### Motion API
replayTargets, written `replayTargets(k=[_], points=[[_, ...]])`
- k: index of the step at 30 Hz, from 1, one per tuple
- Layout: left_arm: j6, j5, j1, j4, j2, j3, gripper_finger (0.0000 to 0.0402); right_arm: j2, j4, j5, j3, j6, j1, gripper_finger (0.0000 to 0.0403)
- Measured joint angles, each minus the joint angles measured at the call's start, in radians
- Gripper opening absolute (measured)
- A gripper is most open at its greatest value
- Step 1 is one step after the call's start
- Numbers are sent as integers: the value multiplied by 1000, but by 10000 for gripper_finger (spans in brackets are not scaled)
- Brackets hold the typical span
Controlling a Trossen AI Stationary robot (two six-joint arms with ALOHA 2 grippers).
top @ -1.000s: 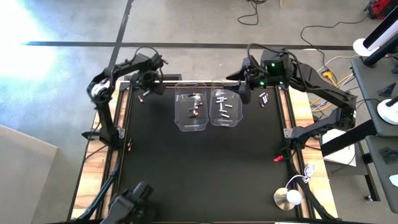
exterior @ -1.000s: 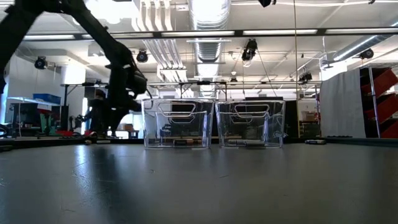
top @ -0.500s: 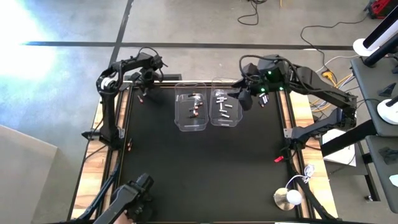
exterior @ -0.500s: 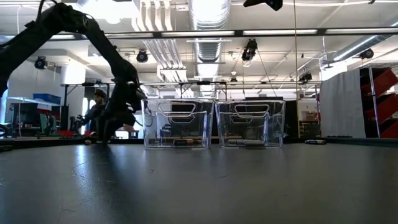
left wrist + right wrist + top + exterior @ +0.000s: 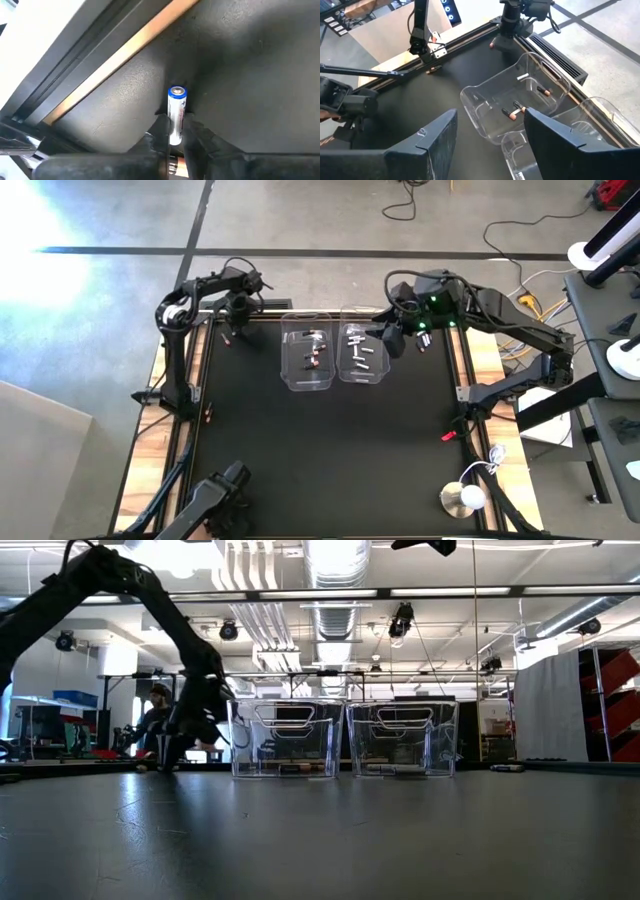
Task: Sort batteries
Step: Put the white battery into the right transparent bin
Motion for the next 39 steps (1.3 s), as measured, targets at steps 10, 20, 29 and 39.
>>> replayTargets(k=[10, 20, 29, 39], points=[[67, 171, -26, 60, -250, -31, 5, 57, 3, -1, -1, -13, 1, 220], [-20, 502, -178, 287, -754, -170, 5, 228, 384, -91, -3, -172, 29, 218], [-256, 293, -581, 696, -1064, -355, 4, 297, 799, -108, -3, -309, 81, 233], [-311, 76, -878, 900, -1013, -317, 5, 314, 802, -106, -3, -225, 82, 215]])
